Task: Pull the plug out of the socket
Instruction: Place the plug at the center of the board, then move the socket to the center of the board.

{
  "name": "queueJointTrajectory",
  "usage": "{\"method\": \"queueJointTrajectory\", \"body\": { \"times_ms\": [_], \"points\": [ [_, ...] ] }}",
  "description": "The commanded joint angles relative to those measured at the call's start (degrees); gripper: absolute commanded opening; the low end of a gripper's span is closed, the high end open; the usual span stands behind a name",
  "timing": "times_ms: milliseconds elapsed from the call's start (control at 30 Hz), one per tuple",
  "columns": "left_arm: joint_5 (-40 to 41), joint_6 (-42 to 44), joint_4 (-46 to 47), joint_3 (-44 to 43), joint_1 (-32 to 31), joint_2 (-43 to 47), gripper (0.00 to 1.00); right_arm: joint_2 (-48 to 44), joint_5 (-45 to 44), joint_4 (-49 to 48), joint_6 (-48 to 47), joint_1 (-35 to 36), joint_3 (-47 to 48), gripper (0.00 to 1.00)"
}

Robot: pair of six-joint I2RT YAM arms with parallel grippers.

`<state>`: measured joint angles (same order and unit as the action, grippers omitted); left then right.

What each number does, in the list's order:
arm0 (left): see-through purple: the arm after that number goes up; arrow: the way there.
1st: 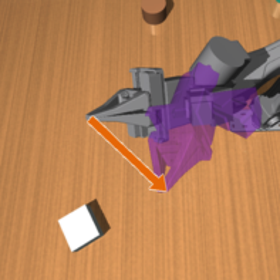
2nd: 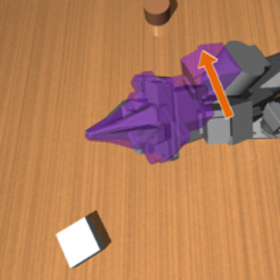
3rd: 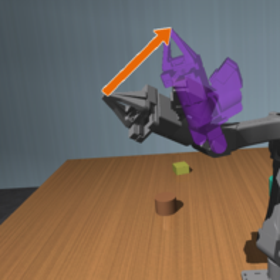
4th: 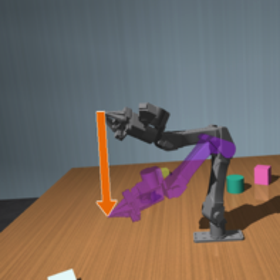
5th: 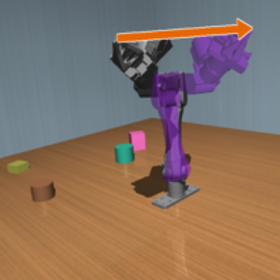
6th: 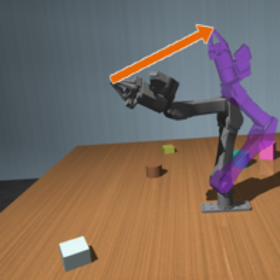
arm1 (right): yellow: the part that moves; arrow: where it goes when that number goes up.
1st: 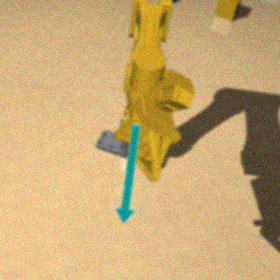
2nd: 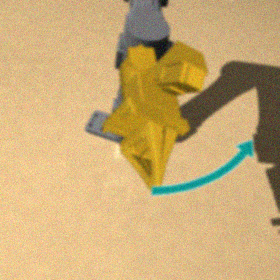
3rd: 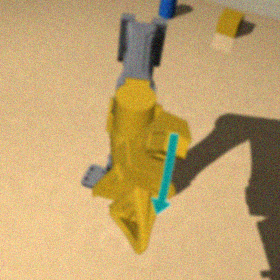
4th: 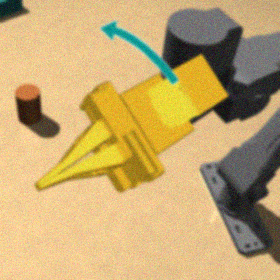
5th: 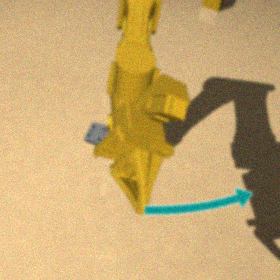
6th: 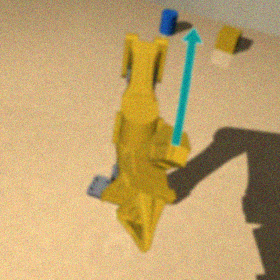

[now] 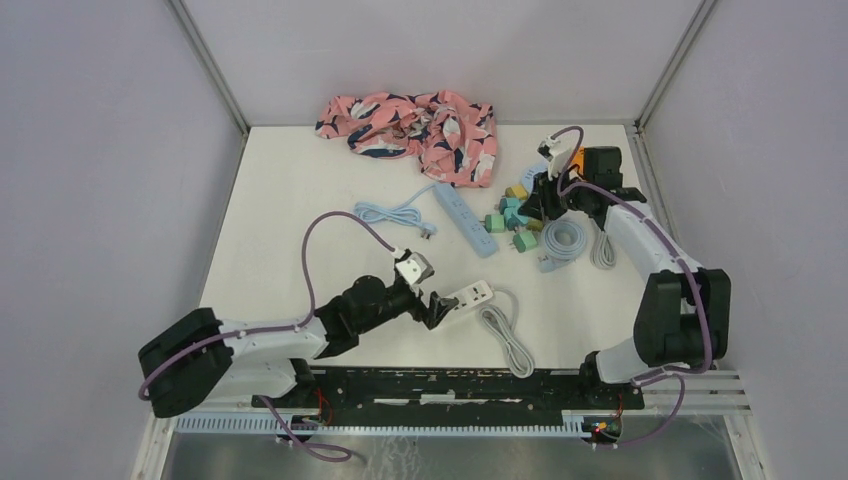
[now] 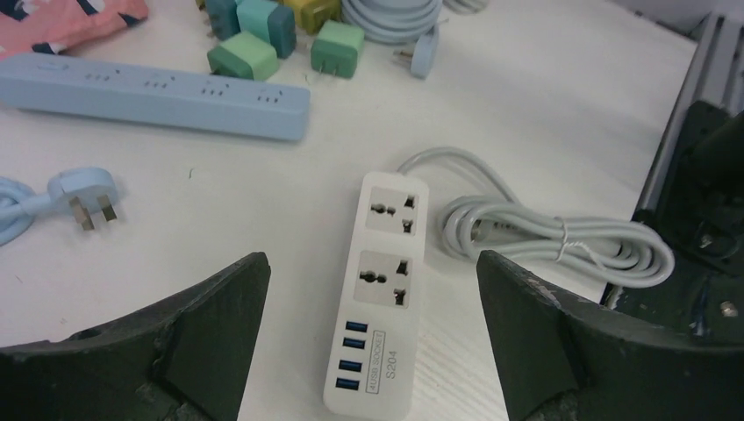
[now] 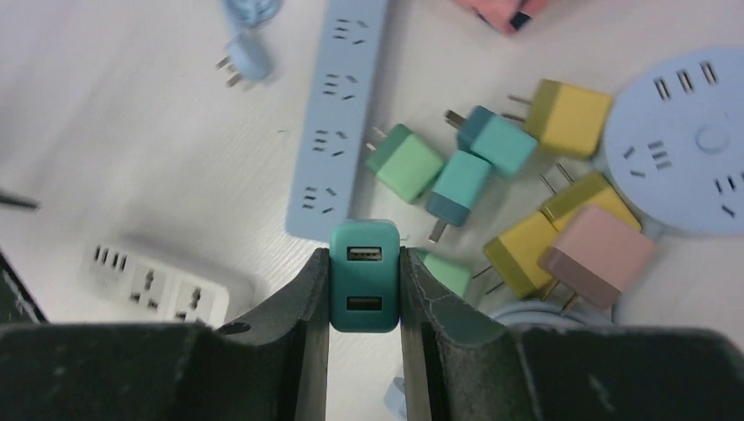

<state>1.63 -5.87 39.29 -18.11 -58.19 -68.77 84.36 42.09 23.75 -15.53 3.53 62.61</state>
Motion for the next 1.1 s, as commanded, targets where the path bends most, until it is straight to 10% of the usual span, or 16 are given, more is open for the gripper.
{"method": "queueJointTrajectory", "body": {
  "times_ms": [0, 433, 667, 867, 1067],
  "points": [
    [1.39, -5.01, -1.24, 0.23, 0.35, 6.43, 0.95, 5.02, -16.07, -17.00, 24.98, 0.01, -1.81, 0.14],
    [3.57, -9.99, -4.83, 3.51, 0.40, 15.42, 0.97, 10.86, -23.81, -15.45, 25.04, 0.15, 3.02, 0.64],
    [3.81, -11.32, -7.11, 2.55, 0.40, 17.57, 0.98, 1.45, -9.35, -12.93, 15.86, 0.11, 0.89, 0.64],
    [4.02, -12.98, -7.30, 1.68, 0.53, 16.77, 0.98, -3.45, 19.84, 1.14, -7.87, 0.12, 1.26, 0.57],
    [6.30, -14.53, -7.04, 1.93, 0.80, 17.32, 0.99, -6.37, 29.65, 16.68, -30.60, 0.73, 1.48, 0.60]
  ]
}}
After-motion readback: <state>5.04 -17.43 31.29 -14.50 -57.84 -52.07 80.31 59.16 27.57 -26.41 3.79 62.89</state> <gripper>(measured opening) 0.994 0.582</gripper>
